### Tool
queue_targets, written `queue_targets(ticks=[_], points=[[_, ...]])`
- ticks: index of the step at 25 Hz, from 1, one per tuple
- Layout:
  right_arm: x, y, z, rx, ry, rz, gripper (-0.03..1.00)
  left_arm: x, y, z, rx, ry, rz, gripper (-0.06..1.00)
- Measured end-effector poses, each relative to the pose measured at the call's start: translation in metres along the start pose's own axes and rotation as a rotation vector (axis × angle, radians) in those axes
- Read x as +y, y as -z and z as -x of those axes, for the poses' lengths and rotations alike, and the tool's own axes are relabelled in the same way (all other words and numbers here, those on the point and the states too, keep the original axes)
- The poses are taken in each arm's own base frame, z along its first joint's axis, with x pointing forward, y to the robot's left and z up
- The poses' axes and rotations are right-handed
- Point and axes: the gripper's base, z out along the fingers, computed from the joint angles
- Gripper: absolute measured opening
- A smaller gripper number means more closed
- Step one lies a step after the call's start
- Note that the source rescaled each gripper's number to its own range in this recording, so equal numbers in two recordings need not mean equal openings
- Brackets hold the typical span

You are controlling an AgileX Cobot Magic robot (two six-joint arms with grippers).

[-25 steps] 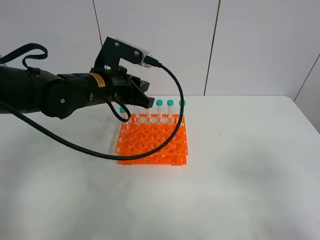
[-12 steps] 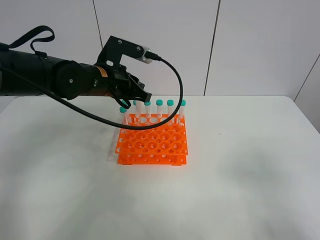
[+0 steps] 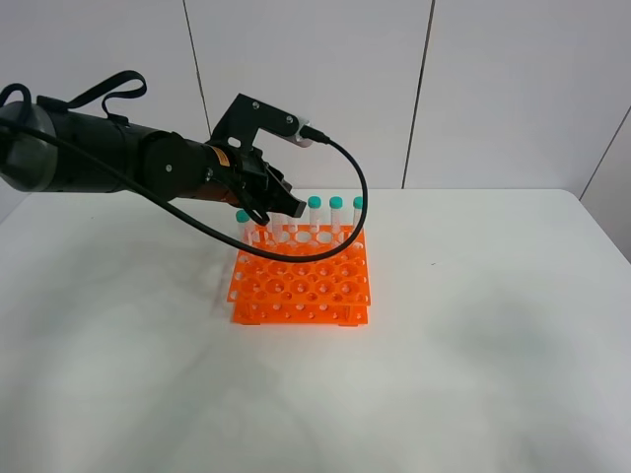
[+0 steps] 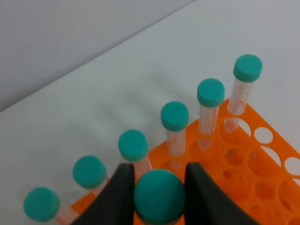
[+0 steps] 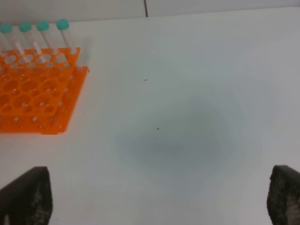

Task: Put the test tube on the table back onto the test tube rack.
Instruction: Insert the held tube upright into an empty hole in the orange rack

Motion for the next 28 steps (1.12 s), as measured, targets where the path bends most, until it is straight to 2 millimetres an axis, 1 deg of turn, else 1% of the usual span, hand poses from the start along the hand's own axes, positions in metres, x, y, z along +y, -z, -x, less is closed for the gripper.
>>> queue_targets(ticks=[5, 9, 14, 20, 24, 28], points=[[0.0, 0.0, 0.0, 0.0, 0.0, 0.0, 1.0, 0.008, 0.0, 0.001, 0.0, 0.008, 0.015, 0.0], [0.0, 0.0, 0.0, 0.0, 0.0, 0.0, 1.0, 0.009, 0.0, 0.0, 0.003, 0.01, 0.018, 0.0], [0.0, 0.0, 0.0, 0.0, 0.0, 0.0, 1.0, 0.017, -0.005, -0.001, 0.018, 0.02, 0.03, 0.0], [0.0, 0.0, 0.0, 0.0, 0.0, 0.0, 1.0, 0.017, -0.007, 0.001, 0.014, 0.018, 0.03, 0.0], [0.0, 0.0, 0.0, 0.0, 0.0, 0.0, 1.0, 0.016, -0.016, -0.008, 0.044, 0.019, 0.025, 0.0], [0.0, 0.0, 0.0, 0.0, 0.0, 0.0, 1.0, 0.016, -0.018, -0.009, 0.049, 0.021, 0.024, 0.0]])
